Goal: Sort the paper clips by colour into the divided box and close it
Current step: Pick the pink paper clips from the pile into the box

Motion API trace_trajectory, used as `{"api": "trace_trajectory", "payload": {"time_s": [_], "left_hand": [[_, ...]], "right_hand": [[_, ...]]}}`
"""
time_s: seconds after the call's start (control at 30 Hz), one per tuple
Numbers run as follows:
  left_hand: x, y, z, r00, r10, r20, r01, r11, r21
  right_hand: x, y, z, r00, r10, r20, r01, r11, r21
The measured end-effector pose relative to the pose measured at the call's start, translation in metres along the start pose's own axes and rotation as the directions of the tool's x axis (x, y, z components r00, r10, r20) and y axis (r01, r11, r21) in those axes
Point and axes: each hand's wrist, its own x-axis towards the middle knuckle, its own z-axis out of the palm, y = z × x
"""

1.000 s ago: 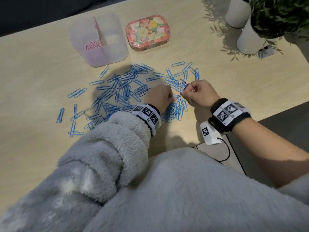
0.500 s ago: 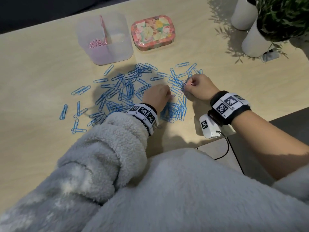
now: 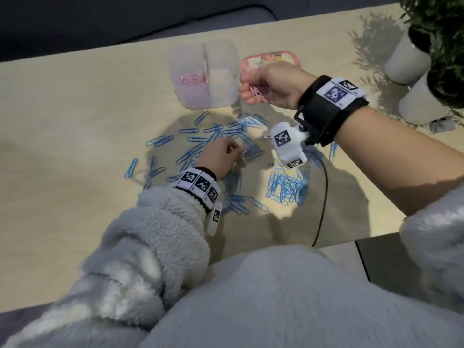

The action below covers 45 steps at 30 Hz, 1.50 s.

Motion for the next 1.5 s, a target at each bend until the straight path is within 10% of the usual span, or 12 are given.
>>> {"api": "trace_trajectory", "payload": {"time_s": [0.5, 0.7, 1.07, 1.23, 1.5], "left_hand": [[0.014, -0.033, -0.088, 0.934, -0.141, -0.328, 0.005, 0.923, -0.384], [0.066, -0.009, -0.128, 0.889, -0.075, -0.452, -0.016, 0.981, -0.194], [0.102, 0.016, -0.123, 0.940, -0.050, -0.337, 0.061, 0.998, 0.021], [0.061, 0.038, -0.090, 0.834, 0.164, -0.527, -0.134, 0.986, 0.095], [0.002, 0.048, 0.039, 0.868, 0.427, 0.255, -0.497, 0.761, 0.418]], "right_hand": [[0.068, -0.051, 0.081, 0.988, -0.068, -0.140, 0.078, 0.995, 0.068], [0.014, -0.008, 0.031, 0.934, -0.222, -0.279, 0.231, 0.973, -0.001], [-0.071, 0.100, -0.081, 0.806, -0.233, -0.544, 0.031, 0.934, -0.355], [-0.090, 0.137, -0.087, 0.812, -0.253, -0.526, -0.137, 0.794, -0.592], [-0.095, 0.162, -0.043, 0.916, -0.301, -0.265, -0.078, 0.514, -0.854]]}}
